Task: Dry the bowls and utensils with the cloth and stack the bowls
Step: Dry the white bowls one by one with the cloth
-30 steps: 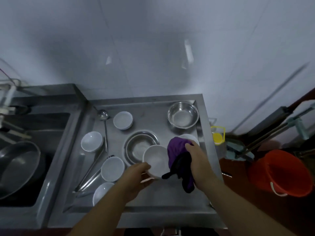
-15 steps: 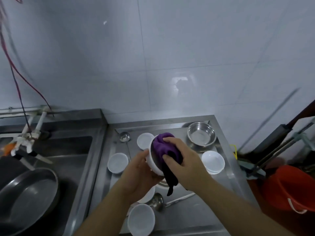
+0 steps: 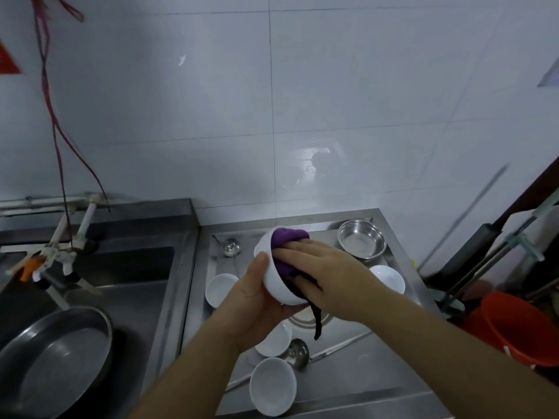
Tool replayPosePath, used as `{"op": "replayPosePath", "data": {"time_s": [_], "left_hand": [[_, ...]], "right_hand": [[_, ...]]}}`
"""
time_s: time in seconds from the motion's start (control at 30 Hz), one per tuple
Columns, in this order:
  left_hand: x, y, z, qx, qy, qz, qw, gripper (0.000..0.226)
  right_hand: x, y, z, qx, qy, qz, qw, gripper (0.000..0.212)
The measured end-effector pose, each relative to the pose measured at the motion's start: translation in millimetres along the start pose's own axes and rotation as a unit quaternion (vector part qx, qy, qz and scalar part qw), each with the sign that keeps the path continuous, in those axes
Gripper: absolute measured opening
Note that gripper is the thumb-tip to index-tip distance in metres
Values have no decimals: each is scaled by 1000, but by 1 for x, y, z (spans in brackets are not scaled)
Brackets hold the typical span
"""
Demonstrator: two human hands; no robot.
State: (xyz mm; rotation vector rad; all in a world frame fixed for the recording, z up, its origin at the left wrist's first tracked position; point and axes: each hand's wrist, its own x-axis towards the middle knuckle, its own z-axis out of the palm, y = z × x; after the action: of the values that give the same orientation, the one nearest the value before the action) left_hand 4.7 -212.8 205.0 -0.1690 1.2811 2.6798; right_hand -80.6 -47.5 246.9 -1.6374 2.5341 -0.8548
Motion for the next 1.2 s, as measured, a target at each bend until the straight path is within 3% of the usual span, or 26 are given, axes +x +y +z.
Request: {"op": "replayPosePath", "data": {"time_s": [0.23, 0.37, 0.43, 0.5, 0.57, 0.7, 0.8, 0.9, 0.93, 0.97, 1.03, 1.07, 1.13, 1.2], "left_hand": [[-3, 25, 2, 91, 87, 89, 988, 113], [-6, 27, -5, 129, 68, 113, 983, 118], [-7, 29, -7, 136, 33, 125, 982, 111], [-8, 30, -7, 142, 1, 131, 981, 105], [-7, 29, -7, 135, -23, 133, 982, 110], [-9, 14, -6, 88, -25, 121, 988, 132], [-10, 7, -3, 14, -19, 112, 993, 138], [-12, 9, 4, -11, 4, 120, 993, 127], [-13, 10, 7, -14, 8, 123, 992, 123], [-14, 11, 10, -14, 13, 124, 992, 121], [-15, 18, 18, -15, 15, 133, 991, 119], [-16, 22, 22, -12, 15, 139, 990, 119], [-20, 29, 24, 6, 24, 148, 989, 117], [-24, 35, 23, 18, 32, 153, 987, 116]], "right_hand": [[29, -34, -10, 42, -10, 176, 984, 24], [36, -46, -29, 113, -63, 278, 952, 21], [36, -50, -42, 201, -94, 325, 919, 20], [36, -50, -53, 350, -99, 368, 856, 18], [33, -50, -61, 451, -64, 352, 818, 16], [18, -45, -50, 412, 11, 375, 830, 17], [17, -54, -37, 506, 57, 353, 785, 33], [28, -71, -29, 625, 157, 313, 698, 28], [31, -76, -26, 627, 179, 287, 702, 32], [31, -78, -22, 584, 201, 255, 744, 30], [30, -77, -17, 404, 230, 187, 865, 25], [29, -74, -18, 309, 232, 152, 910, 27], [31, -68, -25, 156, 209, 78, 962, 33], [30, -62, -33, 20, 135, 21, 990, 42]]}}
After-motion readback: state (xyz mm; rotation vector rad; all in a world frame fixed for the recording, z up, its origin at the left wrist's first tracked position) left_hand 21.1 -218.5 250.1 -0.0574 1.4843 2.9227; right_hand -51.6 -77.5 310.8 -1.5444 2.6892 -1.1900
